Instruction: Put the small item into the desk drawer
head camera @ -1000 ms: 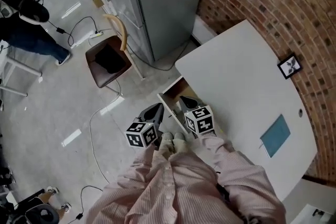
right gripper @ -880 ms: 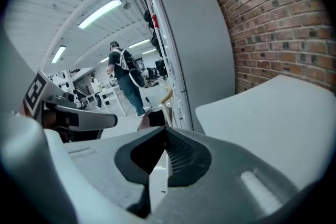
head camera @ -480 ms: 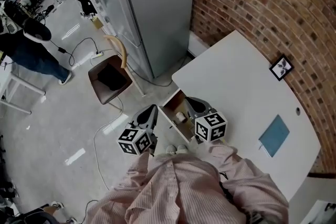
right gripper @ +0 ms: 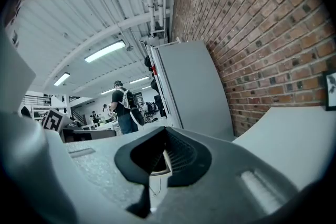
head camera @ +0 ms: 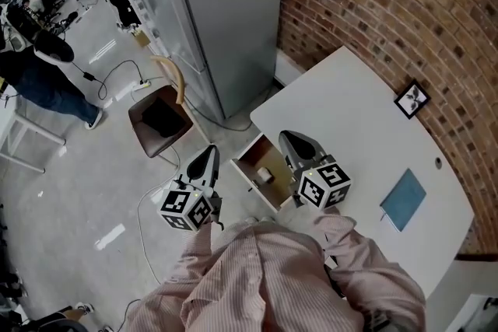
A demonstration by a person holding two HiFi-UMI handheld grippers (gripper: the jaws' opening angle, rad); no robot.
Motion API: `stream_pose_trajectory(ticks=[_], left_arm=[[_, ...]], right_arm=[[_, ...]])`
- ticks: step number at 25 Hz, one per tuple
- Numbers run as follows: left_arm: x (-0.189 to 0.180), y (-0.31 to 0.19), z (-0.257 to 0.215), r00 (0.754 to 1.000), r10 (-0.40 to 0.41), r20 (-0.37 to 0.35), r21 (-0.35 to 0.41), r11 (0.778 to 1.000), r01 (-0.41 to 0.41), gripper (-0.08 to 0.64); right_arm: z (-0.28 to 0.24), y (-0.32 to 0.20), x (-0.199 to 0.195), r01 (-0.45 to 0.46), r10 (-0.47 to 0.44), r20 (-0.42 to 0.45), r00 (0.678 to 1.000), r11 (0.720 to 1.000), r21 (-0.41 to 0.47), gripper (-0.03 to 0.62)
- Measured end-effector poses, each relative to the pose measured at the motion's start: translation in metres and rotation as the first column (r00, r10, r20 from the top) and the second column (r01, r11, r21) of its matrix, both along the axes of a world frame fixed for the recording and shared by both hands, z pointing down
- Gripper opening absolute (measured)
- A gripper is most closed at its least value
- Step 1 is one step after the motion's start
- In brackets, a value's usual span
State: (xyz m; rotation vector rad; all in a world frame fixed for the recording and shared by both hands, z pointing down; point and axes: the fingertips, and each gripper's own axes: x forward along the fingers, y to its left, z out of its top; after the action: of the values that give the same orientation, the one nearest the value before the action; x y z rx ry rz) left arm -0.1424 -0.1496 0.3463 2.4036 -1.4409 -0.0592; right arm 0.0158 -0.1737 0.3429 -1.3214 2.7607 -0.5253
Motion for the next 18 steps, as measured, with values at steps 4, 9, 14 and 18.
stream_pose_trajectory(ticks=[4,9,14,18], left_arm=[[-0.012,-0.002,-0.013,0.999,-0.030,0.012,0.041,0.999,0.029,0.000],[-0.021,-0.003,-0.023,0.998,-0.054,0.033,0.067,0.996,0.051,0.000],[-0.023,-0.005,-0.025,0.997,-0.055,0.049,0.080,0.995,0.051,0.000],[-0.024,-0.005,-0.025,0.996,-0.058,0.065,0.083,0.995,0.053,0.000]], right_arm=[[-0.019,-0.002,0.006,-0.015,0.014,0.017,1.000,0.999,0.045,0.006],[-0.030,-0.003,0.012,-0.031,0.030,0.013,0.999,0.997,0.066,0.006],[-0.028,-0.004,0.014,-0.045,0.047,-0.016,0.999,0.996,0.080,0.005],[-0.027,-0.006,0.015,-0.049,0.052,-0.034,0.998,0.996,0.080,0.005]])
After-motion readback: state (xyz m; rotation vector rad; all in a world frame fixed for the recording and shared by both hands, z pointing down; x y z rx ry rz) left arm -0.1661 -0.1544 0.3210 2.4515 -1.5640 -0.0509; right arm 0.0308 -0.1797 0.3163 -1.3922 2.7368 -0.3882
